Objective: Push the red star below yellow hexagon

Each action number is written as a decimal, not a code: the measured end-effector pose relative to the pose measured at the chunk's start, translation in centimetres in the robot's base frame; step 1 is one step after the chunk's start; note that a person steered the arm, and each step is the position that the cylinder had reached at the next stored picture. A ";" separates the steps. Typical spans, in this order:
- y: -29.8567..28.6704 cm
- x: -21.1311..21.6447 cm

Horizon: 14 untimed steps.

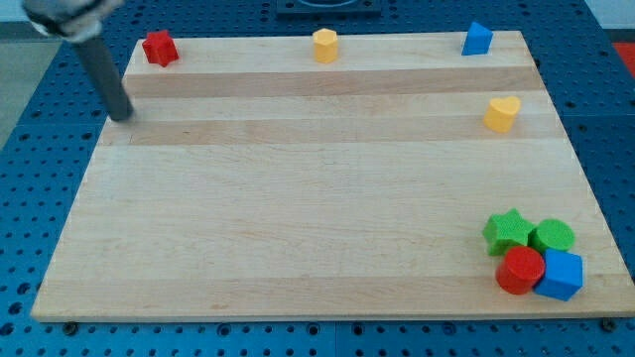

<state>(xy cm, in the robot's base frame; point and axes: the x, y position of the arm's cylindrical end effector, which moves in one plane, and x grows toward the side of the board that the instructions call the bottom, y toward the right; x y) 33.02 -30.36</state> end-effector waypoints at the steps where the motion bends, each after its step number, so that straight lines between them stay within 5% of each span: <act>1: -0.1 -0.4; 3: -0.1 -13.8; 6: 5.0 -13.3; 8: 2.1 -9.8; 12: 17.3 -13.5; 14: 18.6 -7.5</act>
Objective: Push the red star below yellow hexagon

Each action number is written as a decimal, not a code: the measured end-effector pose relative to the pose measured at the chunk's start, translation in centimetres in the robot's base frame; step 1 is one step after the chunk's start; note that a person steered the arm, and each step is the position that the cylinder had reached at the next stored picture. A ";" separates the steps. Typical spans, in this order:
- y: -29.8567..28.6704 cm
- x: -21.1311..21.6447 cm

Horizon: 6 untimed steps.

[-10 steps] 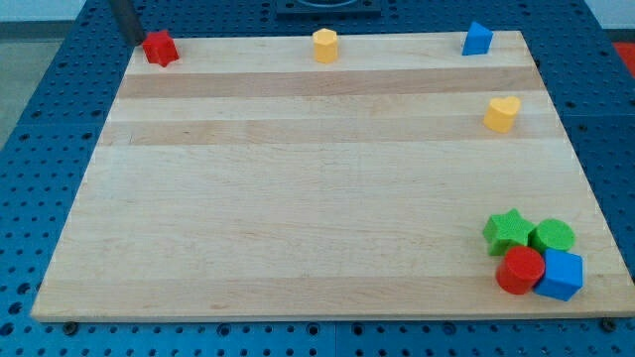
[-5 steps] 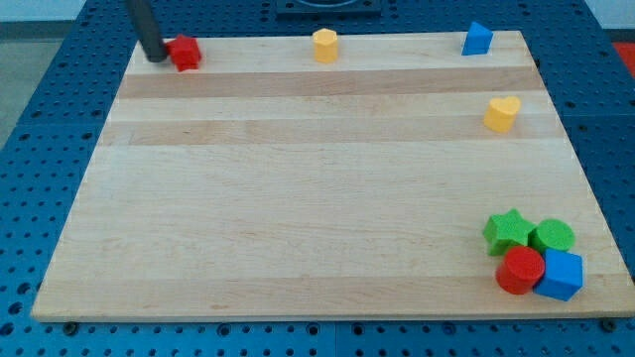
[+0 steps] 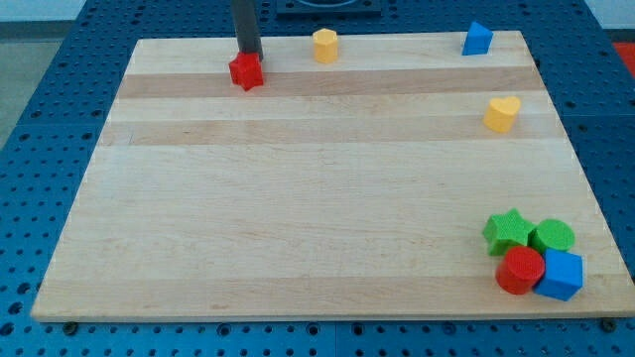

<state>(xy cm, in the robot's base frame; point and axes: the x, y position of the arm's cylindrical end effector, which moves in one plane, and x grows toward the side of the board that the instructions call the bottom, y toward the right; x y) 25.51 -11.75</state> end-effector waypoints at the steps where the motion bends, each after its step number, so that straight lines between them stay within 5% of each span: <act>1: 0.0 3.5; 4: -4.1 10.8; 6: 5.6 14.5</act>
<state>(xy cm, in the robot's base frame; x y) 39.96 -6.19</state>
